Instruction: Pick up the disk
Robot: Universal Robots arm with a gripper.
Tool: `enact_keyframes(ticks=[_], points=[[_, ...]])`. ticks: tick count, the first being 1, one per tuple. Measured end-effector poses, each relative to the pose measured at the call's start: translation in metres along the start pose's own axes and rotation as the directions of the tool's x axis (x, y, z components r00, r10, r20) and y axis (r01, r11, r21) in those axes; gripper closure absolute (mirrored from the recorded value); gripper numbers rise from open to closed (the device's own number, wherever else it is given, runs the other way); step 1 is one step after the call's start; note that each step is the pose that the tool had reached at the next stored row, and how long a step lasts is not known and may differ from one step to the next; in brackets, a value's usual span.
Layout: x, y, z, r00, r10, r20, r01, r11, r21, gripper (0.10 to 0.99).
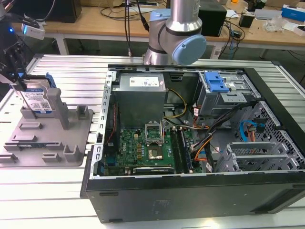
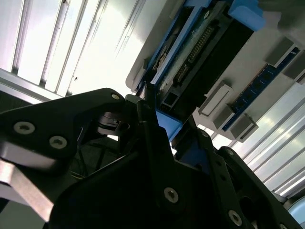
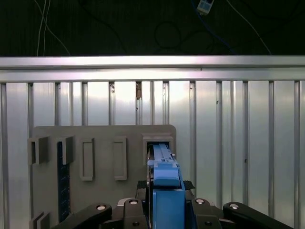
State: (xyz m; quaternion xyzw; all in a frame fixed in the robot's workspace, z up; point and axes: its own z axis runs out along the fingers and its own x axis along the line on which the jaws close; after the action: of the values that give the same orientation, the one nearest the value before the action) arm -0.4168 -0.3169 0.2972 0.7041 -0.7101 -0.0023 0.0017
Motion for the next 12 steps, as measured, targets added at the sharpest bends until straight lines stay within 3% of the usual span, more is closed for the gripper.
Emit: enact_keyframes(ticks=[8, 12], points=[[0.0002, 0.0001, -0.0013, 1.0, 0.0, -0.0001, 0.0, 1.0, 0.0, 0.722], [0.0001, 0.0001, -0.0095, 1.0, 0.0, -0.0001, 0.0, 1.0, 0.0, 0.722]])
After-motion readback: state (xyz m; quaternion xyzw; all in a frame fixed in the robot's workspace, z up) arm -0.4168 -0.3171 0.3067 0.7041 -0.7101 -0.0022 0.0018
